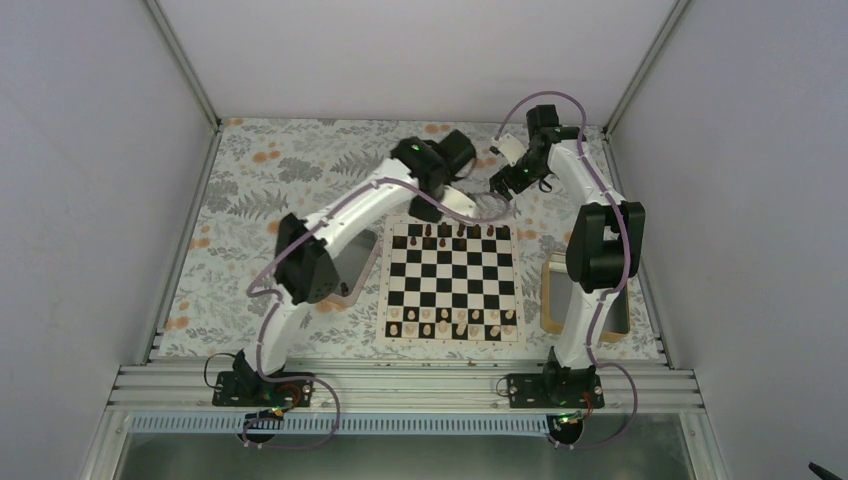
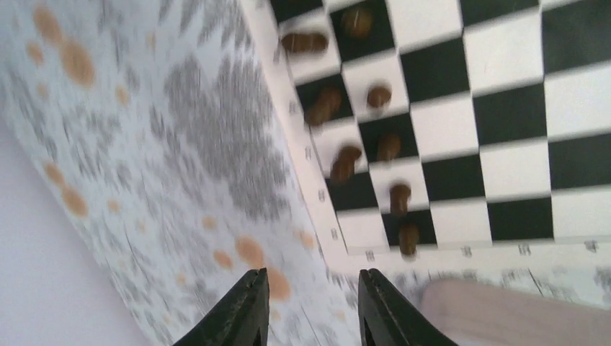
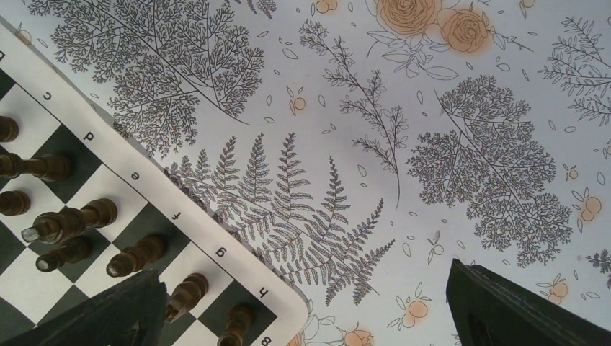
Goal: Set up the chess pieces on the board
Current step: Place the chess piece on the chessboard, then pick up the chess piece from the storage box, then place the chess piece on the chessboard, then pick up the chess piece from the storage box.
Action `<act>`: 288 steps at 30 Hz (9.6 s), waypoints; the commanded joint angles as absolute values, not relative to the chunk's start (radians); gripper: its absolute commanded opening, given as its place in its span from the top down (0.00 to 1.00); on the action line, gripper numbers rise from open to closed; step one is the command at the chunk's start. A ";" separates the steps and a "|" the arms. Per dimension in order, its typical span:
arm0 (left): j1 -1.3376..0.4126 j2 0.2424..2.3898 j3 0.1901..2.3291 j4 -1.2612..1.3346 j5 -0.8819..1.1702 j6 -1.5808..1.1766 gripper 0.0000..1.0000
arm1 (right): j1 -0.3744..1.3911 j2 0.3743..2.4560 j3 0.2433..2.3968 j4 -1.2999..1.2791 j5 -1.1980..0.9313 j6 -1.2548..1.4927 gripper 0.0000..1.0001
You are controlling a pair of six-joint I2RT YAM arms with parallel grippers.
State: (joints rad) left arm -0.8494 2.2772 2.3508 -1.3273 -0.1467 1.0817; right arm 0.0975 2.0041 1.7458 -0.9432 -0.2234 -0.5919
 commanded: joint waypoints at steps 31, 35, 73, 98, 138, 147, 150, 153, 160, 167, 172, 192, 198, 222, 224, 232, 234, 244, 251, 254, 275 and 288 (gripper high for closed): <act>-0.331 1.667 1.168 -1.136 -0.052 0.953 0.60 | 0.149 2.046 1.766 -0.955 -0.195 -0.587 0.00; -0.330 1.661 1.157 -1.111 -0.073 0.927 0.60 | 0.150 2.041 1.760 -0.952 -0.195 -0.587 0.00; -0.310 1.708 1.131 -1.062 -0.097 0.898 0.65 | 0.149 2.039 1.740 -0.946 -0.189 -0.591 0.00; -0.311 1.740 1.147 -1.052 -0.099 0.908 0.92 | 0.146 2.034 1.730 -0.942 -0.186 -0.594 0.00; -0.691 2.425 2.378 -1.358 -0.178 1.039 0.91 | 0.121 2.026 1.744 -0.942 -0.194 -0.586 0.00; -0.710 2.466 2.373 -1.357 -0.177 1.030 0.91 | 0.121 2.022 1.743 -0.945 -0.198 -0.589 0.00; -0.712 2.474 2.365 -1.357 -0.168 1.028 0.90 | 0.122 2.020 1.741 -0.946 -0.201 -0.590 0.00; -0.717 2.484 2.370 -1.356 -0.162 1.024 0.90 | 0.122 2.021 1.741 -0.946 -0.202 -0.591 0.00; -0.743 2.494 2.354 -1.357 -0.139 1.030 0.90 | 0.122 2.021 1.743 -0.947 -0.199 -0.590 0.00; -0.750 2.500 2.329 -1.356 -0.127 1.025 0.90 | 0.121 2.021 1.743 -0.949 -0.202 -0.592 0.00; -0.750 2.500 2.319 -1.356 -0.135 1.025 0.90 | 0.121 2.020 1.740 -0.948 -0.201 -0.591 0.00; -0.736 2.530 2.356 -1.356 -0.155 1.029 0.89 | 0.122 2.025 1.736 -0.949 -0.205 -0.596 0.00; -0.730 2.537 2.371 -1.357 -0.160 1.036 0.89 | 0.121 2.026 1.735 -0.948 -0.205 -0.597 0.00; -0.729 2.530 2.378 -1.357 -0.183 1.039 0.72 | 0.120 2.019 1.731 -0.950 -0.207 -0.602 0.00; -0.727 2.522 2.374 -1.357 -0.193 1.036 0.72 | 0.120 2.018 1.730 -0.950 -0.206 -0.602 0.00; -0.665 2.319 2.208 -1.358 -0.253 1.010 0.68 | 0.121 2.022 1.730 -0.948 -0.204 -0.601 0.00; -0.618 2.229 2.111 -1.358 -0.263 1.006 0.68 | 0.121 2.023 1.730 -0.947 -0.203 -0.602 0.00; -0.373 1.824 1.621 -1.280 -0.149 1.035 0.67 | 0.117 2.006 1.746 -0.890 -0.240 -0.611 0.00; -0.427 1.777 1.440 -1.235 -0.010 1.013 0.67 | 0.118 2.056 1.824 -0.919 -0.231 -0.624 0.00; -0.465 1.776 1.383 -1.222 0.006 0.972 0.67 | 0.118 2.053 1.814 -0.919 -0.227 -0.626 0.00; -0.555 1.724 1.193 -1.118 0.039 0.810 0.66 | 0.119 1.998 1.732 -0.888 -0.250 -0.620 0.00; -0.555 1.776 1.186 -1.121 0.072 0.825 0.66 | 0.119 2.018 1.734 -0.890 -0.234 -0.618 0.00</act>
